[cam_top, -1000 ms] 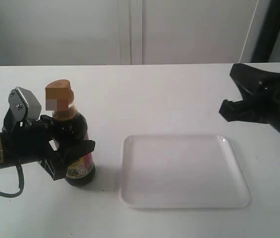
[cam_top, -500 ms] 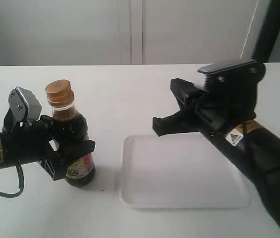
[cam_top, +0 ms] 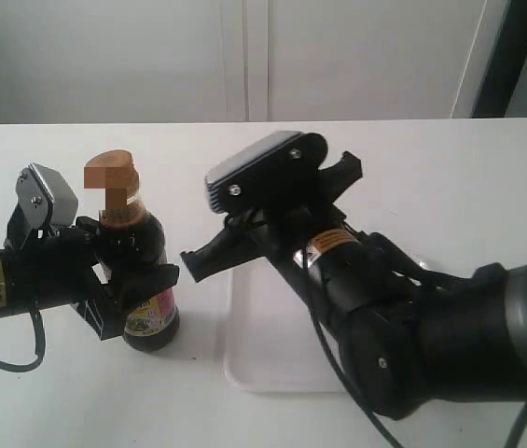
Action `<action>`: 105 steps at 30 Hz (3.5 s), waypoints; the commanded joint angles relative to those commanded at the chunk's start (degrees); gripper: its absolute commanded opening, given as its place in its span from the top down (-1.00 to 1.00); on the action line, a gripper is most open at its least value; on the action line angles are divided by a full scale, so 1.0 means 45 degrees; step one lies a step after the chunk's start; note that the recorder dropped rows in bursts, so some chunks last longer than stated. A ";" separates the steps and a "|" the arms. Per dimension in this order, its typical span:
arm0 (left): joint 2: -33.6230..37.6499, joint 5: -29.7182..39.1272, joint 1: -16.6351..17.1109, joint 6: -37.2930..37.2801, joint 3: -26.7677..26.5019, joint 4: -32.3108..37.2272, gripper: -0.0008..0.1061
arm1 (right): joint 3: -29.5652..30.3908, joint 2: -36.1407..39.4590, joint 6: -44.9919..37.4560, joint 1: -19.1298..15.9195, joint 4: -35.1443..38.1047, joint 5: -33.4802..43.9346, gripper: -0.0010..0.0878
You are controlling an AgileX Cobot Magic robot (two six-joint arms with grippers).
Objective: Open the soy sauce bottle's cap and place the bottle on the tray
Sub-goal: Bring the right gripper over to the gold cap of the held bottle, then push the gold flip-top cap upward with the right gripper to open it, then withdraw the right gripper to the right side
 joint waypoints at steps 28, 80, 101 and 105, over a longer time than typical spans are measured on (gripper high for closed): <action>0.0000 0.0198 0.0000 0.0064 0.0000 0.0144 0.99 | -0.3499 0.0722 -0.4574 0.0407 0.2002 0.4379 0.98; 0.0000 0.0275 0.0000 0.0172 0.0000 0.0347 0.99 | -0.5699 -0.0557 -0.5590 0.0032 0.6278 0.7247 0.98; 0.0000 0.0299 0.0000 0.0046 0.0000 0.0040 0.99 | -0.5227 -0.1865 0.2967 -0.4201 -0.2560 1.8994 0.98; 0.0000 0.0299 0.0000 -0.0198 0.0000 -0.0362 0.99 | -0.5103 -0.1999 0.6585 -0.5145 -0.5927 1.9981 0.98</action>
